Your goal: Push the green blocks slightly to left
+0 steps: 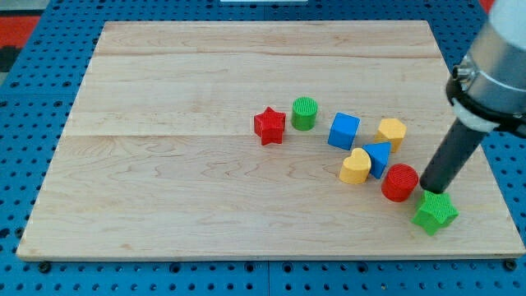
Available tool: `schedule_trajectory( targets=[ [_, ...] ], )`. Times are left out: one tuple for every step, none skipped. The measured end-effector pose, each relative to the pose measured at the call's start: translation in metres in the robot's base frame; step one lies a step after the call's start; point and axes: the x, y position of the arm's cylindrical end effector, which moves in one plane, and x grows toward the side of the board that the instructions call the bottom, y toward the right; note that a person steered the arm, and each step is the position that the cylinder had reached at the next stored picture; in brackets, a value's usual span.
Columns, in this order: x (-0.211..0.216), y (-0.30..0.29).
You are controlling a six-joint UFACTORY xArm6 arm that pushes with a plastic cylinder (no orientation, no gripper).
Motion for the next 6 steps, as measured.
schedule_trajectory(
  targets=[
    [-0.001, -0.054],
    [-0.030, -0.127],
    [-0.083, -0.139],
    [-0.128, -0.138],
    [-0.144, -0.093],
    [-0.194, -0.098]
  ],
)
